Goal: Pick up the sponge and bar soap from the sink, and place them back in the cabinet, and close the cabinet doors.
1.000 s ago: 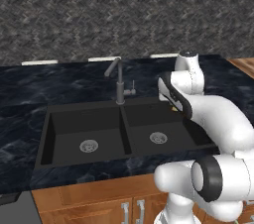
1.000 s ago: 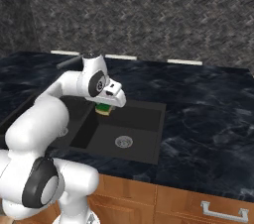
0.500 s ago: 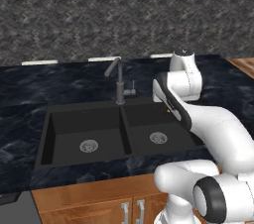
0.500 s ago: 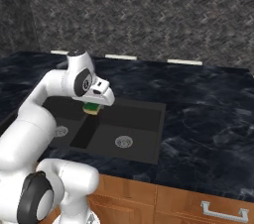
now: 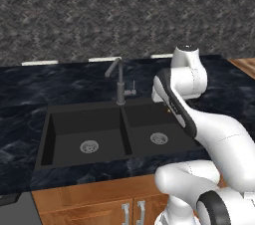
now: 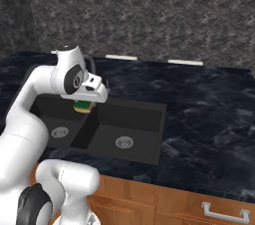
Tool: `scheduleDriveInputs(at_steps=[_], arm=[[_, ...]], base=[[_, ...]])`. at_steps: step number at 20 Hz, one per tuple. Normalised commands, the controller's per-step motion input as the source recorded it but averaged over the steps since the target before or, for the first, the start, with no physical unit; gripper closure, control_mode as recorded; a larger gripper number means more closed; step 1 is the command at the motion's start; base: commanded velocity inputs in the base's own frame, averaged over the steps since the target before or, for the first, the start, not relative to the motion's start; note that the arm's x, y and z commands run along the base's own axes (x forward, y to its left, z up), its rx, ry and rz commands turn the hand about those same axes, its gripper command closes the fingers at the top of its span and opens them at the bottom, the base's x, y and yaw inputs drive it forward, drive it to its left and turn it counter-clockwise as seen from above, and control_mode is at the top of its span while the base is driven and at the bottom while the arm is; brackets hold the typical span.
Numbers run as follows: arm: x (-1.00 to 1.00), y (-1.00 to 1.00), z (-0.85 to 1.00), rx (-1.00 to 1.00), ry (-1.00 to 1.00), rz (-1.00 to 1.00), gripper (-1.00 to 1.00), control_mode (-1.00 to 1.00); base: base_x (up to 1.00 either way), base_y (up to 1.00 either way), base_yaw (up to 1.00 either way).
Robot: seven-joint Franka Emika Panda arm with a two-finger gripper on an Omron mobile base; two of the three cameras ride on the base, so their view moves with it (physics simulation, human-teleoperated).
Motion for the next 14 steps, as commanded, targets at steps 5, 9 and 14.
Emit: scheduleDriveInputs(at_steps=[5,9,14], arm=[[-0.26,0.32,0.14,0.01,0.00,0.03,1.00,-1.00],[-0.12,0.26,0.04,0.00,-0.02,0.01,1.00,-1.00],[-0.04,0.12,0.08,0.02,-0.05,0.00,1.00,-1.00]], base=[[0.00,0.00,0.00],[0.00,0.00,0.00],[0.00,0.00,0.00]])
